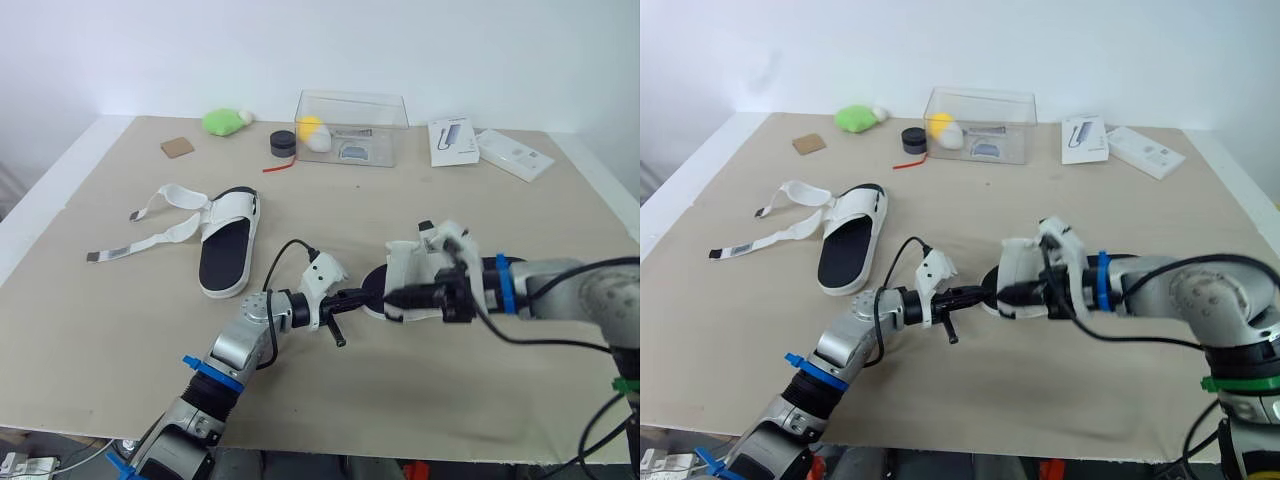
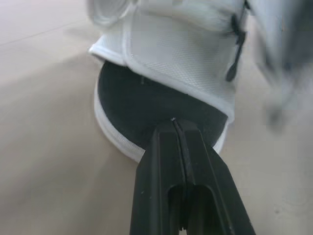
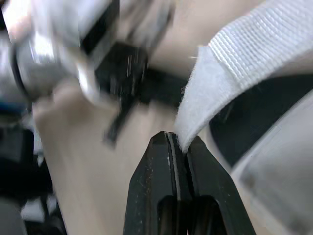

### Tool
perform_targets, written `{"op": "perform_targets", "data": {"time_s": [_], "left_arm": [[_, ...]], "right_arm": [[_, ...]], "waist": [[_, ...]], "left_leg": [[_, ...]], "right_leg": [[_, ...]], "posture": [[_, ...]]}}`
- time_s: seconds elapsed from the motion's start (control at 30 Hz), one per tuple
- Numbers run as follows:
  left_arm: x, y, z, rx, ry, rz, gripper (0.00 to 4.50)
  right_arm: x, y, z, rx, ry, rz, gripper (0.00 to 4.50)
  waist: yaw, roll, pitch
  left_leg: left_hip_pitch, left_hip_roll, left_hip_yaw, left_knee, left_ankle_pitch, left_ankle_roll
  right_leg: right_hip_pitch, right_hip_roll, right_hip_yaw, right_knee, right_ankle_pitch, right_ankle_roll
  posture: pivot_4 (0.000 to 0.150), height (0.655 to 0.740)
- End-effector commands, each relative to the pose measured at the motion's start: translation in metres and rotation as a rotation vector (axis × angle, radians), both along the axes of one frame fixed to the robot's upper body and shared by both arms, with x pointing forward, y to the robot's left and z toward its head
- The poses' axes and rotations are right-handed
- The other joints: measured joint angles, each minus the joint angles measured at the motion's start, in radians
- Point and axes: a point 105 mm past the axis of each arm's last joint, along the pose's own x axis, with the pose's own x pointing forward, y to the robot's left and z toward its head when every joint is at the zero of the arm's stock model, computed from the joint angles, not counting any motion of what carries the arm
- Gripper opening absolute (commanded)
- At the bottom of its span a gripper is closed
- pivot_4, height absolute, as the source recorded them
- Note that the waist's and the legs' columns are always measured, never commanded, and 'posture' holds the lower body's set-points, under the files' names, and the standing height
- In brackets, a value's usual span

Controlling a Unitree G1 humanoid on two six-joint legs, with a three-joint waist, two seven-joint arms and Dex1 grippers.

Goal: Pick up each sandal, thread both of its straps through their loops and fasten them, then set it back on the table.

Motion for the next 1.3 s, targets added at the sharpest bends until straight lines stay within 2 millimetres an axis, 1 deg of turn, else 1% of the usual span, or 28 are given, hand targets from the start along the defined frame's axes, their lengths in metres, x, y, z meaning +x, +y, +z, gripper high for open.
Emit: {"op": "perform_targets", "data": {"time_s": [0.03, 0.13, 0.2, 0.37, 0.47, 0.67, 0.8, 1.17, 1.3], "left_arm": [[-0.004, -0.001, -0.014, 0.036, 0.041, -0.008, 0.0], [-0.004, -0.001, -0.013, 0.035, 0.041, -0.005, 0.0], [-0.004, 0.0, -0.013, 0.035, 0.039, -0.004, 0.0], [-0.003, 0.0, -0.013, 0.035, 0.04, 0.0, 0.0], [-0.004, 0.001, -0.014, 0.035, 0.041, 0.003, 0.0], [-0.005, 0.001, -0.014, 0.034, 0.04, 0.005, 0.0], [-0.005, 0.001, -0.014, 0.034, 0.041, 0.006, 0.0], [-0.006, 0.001, -0.015, 0.034, 0.041, 0.009, 0.0], [-0.007, 0.001, -0.015, 0.033, 0.043, 0.009, 0.0]], "right_arm": [[0.019, -0.016, 0.017, 0.055, 0.054, -0.108, 0.06], [0.029, -0.022, 0.017, 0.072, 0.154, -0.159, 0.06], [0.031, -0.024, 0.016, 0.072, 0.216, -0.176, 0.06], [0.03, -0.025, 0.009, 0.026, 0.275, -0.163, 0.06], [0.028, -0.028, 0.007, 0.033, 0.324, -0.155, 0.06], [0.026, -0.034, 0.005, -0.012, 0.343, -0.163, 0.06], [0.024, -0.034, 0.009, -0.007, 0.35, -0.145, 0.06], [0.022, -0.031, 0.01, 0.005, 0.393, -0.117, 0.06], [0.019, -0.032, 0.004, -0.032, 0.399, -0.113, 0.06]], "waist": [[0.001, 0.0, 0.0], [0.003, 0.0, 0.0], [0.003, 0.0, 0.0], [0.003, 0.0, 0.0], [0.003, 0.0, 0.0], [0.001, 0.0, 0.0], [0.001, 0.0, 0.0], [0.002, 0.0, 0.0], [0.002, 0.001, 0.0]], "left_leg": [[0.0, 0.0, 0.0, 0.0, 0.001, 0.001], [-0.001, 0.0, 0.0, -0.001, 0.001, 0.001], [-0.003, 0.0, 0.0, -0.001, 0.0, 0.001], [-0.003, 0.0, 0.0, -0.004, 0.0, 0.001], [-0.003, 0.0, 0.0, -0.003, 0.0, 0.001], [-0.003, 0.0, 0.0, -0.004, 0.001, 0.001], [-0.003, 0.0, 0.0, -0.004, 0.0, 0.001], [-0.003, 0.0, 0.0, -0.004, 0.0, 0.001], [-0.003, 0.0, 0.0, -0.005, 0.0, 0.001]], "right_leg": [[0.0, 0.0, 0.0, 0.0, 0.0, 0.0], [-0.001, 0.0, 0.0, 0.0, 0.0, 0.0], [-0.002, 0.0, 0.0, 0.0, -0.001, 0.0], [-0.003, 0.0, 0.0, 0.0, -0.001, 0.001], [-0.003, 0.0, 0.0, 0.0, -0.001, 0.001], [-0.004, 0.0, 0.0, 0.0, -0.001, 0.001], [-0.004, 0.0, 0.0, 0.0, -0.001, 0.001], [-0.004, 0.0, 0.0, 0.0, -0.002, 0.001], [-0.005, 0.0, 0.0, 0.0, -0.002, 0.0]], "posture": [[0.15, 0.74], [0.15, 0.74], [0.15, 0.74], [0.15, 0.74], [0.15, 0.74], [0.15, 0.74], [0.15, 0.74], [0.15, 0.74], [0.15, 0.74]]}}
